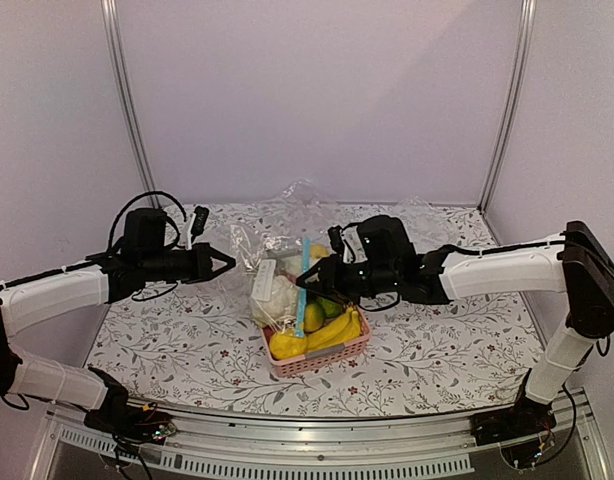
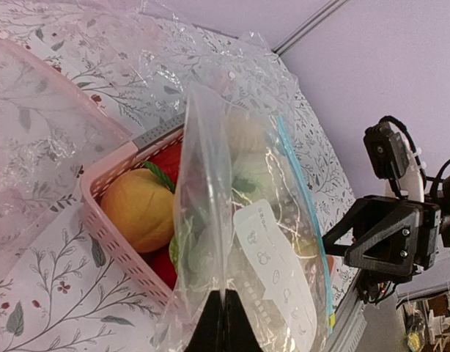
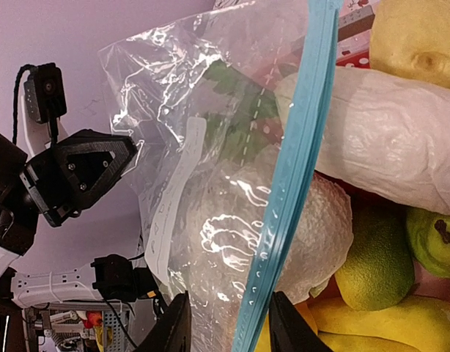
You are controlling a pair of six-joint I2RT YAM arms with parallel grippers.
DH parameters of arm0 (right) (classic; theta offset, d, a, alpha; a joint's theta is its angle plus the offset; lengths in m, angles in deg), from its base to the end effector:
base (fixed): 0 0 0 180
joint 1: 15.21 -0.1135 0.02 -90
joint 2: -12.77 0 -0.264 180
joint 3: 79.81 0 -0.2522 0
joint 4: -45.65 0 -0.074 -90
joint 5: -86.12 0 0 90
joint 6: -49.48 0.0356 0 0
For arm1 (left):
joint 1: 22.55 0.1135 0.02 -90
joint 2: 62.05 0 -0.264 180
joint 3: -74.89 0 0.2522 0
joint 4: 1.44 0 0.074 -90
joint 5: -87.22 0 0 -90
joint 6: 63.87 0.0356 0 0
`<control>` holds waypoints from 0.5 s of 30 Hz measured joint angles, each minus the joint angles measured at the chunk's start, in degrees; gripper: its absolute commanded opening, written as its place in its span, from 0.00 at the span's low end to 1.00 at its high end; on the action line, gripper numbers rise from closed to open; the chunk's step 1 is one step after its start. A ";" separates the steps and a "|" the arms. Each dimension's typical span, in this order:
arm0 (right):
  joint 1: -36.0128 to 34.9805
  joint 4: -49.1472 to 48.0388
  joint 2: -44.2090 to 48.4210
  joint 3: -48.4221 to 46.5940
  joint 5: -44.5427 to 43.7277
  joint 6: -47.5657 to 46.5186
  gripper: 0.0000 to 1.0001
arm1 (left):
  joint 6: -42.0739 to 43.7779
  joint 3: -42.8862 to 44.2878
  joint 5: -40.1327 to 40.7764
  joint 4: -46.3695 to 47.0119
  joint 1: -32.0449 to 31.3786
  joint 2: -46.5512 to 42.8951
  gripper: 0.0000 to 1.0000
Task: Place the food in the zip-top bag and seal the zipper
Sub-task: Adjust the zipper food storage bag at the center of the board.
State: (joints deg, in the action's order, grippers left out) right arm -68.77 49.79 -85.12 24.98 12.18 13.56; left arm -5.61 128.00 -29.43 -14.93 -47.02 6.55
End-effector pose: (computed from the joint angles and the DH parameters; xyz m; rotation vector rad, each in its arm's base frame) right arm 0.2211 0.3160 0.2289 -0.1928 2.3459 1.3593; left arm 0.2294 -0.1219 0.2407 0.1654 2.1946 -1.0605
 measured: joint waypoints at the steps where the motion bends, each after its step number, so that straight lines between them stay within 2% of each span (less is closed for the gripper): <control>1: 0.00 -0.11 -0.04 0.00 0.02 0.17 0.35 | 0.00 -0.02 0.02 0.04 0.00 0.00 0.00; 9: 0.02 -1.53 -1.44 -0.33 0.42 1.86 0.33 | -0.02 -0.63 0.04 0.35 0.02 0.00 0.00; 15: 0.02 -2.47 -1.66 -1.18 0.59 2.62 0.27 | -0.07 -1.03 0.04 0.63 0.02 0.00 0.00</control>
State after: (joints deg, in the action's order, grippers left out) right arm -68.75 47.32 -86.78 23.80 12.77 16.19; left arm -5.68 126.97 -29.39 -14.29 -47.00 6.55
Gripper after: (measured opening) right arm 0.296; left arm 0.004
